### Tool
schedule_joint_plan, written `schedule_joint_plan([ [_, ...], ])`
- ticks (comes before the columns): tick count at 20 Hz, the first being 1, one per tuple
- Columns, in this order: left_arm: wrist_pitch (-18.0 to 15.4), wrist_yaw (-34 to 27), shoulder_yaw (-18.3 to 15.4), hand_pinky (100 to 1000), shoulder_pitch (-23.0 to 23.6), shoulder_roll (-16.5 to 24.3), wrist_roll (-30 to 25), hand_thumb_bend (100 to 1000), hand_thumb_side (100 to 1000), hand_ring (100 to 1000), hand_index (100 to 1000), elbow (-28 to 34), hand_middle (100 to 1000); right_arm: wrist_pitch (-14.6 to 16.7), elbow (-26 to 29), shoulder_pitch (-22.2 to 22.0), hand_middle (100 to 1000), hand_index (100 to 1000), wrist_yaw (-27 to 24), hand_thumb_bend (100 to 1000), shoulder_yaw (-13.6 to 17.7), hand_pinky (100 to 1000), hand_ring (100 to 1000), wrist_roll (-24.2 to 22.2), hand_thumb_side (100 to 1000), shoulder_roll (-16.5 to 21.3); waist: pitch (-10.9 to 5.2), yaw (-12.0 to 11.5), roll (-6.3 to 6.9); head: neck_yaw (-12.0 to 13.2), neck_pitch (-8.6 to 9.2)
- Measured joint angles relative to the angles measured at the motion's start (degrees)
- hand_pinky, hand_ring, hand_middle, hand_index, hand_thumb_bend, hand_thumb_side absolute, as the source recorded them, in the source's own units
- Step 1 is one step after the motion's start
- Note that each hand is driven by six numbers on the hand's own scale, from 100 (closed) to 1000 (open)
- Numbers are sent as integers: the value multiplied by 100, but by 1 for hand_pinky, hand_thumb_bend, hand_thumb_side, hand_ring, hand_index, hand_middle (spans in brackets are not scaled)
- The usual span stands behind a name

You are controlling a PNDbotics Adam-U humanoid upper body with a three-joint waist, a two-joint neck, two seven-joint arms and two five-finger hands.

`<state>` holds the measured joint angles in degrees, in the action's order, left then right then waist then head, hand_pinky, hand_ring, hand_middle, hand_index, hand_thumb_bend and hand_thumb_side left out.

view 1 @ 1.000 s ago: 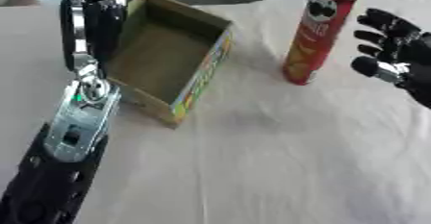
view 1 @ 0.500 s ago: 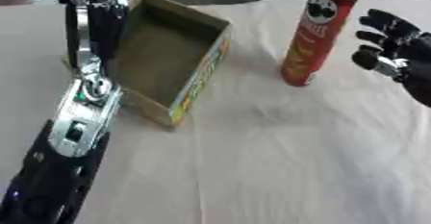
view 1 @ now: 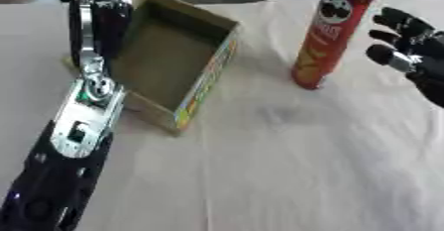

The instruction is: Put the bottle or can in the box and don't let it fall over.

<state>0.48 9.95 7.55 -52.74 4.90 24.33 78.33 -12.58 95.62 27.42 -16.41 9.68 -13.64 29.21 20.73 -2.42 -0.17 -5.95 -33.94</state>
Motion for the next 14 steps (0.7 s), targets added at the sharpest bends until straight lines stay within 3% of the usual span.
schedule_joint_plan([
  [9, -51, 116, -121, 616, -143, -49, 88, 379, 843, 1000, 620, -251, 861, 123, -394, 243, 1000, 1000, -67, 657, -17, 1000, 1000, 37, 304, 80, 93, -46, -48, 12, 112],
  [14, -105, 162, -153, 642, -195, -49, 44, 337, 942, 1000, 652, -357, 884, 196, -563, 315, 1000, 1000, -109, 656, -18, 1000, 1000, -8, 315, 131, 122, -62, -74, 26, 140],
])
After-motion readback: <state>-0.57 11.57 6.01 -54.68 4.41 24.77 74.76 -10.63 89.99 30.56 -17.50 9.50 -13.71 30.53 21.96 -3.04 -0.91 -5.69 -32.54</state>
